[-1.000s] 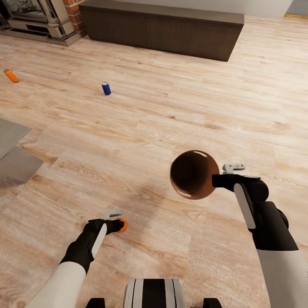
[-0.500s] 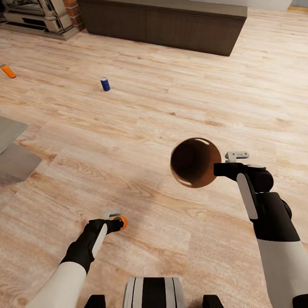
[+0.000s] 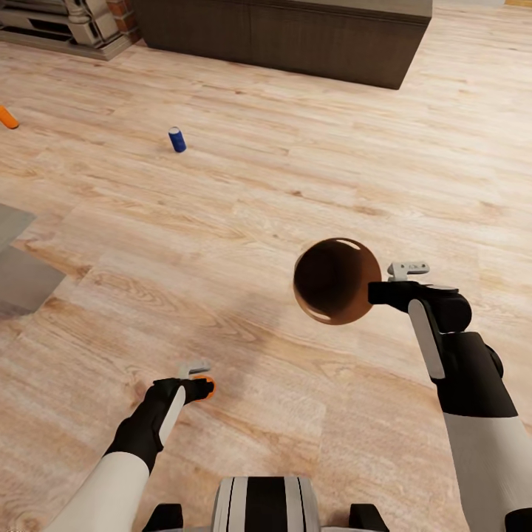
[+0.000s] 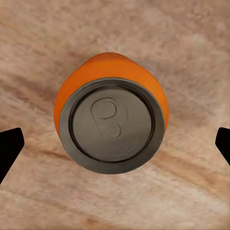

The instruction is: Put the three can of soda from the living room inside the tash can in the kitchen.

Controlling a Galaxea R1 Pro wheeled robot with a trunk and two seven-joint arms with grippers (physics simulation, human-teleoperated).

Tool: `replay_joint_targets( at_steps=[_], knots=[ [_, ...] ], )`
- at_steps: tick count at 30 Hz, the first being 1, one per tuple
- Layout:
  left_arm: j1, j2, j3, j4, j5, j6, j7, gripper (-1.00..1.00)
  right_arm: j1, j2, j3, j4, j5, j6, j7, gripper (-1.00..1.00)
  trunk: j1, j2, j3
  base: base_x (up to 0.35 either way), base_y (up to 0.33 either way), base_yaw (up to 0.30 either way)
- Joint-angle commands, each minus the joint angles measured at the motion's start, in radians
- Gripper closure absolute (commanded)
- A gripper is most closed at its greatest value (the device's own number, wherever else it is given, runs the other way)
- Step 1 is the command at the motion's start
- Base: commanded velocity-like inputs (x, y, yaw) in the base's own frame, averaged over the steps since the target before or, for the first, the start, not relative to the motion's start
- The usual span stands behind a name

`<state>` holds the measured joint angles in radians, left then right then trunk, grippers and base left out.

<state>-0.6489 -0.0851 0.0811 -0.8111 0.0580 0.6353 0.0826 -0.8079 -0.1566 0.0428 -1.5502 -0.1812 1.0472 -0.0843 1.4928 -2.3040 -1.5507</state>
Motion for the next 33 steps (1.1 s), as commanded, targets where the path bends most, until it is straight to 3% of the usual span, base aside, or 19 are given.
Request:
replay_joint_targets(
  at_steps=[1, 16, 33],
  knots=[
    [0.0, 0.0, 0.0, 0.0, 0.0, 0.0, 0.0, -1.0, 0.0, 0.0, 0.0, -0.001, -0.007, 0.0, 0.002, 1.0, 0.0, 0.0, -0.002, 0.01, -0.007, 0.0],
    [0.0, -0.001, 0.0, 0.002, 0.0, 0.0, 0.0, -1.0, 0.001, 0.001, 0.001, 0.001, -0.007, 0.0, 0.002, 1.0, 0.0, 0.0, -0.025, 0.003, -0.001, 0.0],
    [0.002, -0.001, -0.016, 0.001, 0.0, -0.02, 0.001, -1.0, 0.003, 0.002, 0.003, 0.001, -0.007, 0.0, 0.002, 1.0, 0.0, 0.0, -0.027, 0.031, 0.0, 0.0]
  ],
)
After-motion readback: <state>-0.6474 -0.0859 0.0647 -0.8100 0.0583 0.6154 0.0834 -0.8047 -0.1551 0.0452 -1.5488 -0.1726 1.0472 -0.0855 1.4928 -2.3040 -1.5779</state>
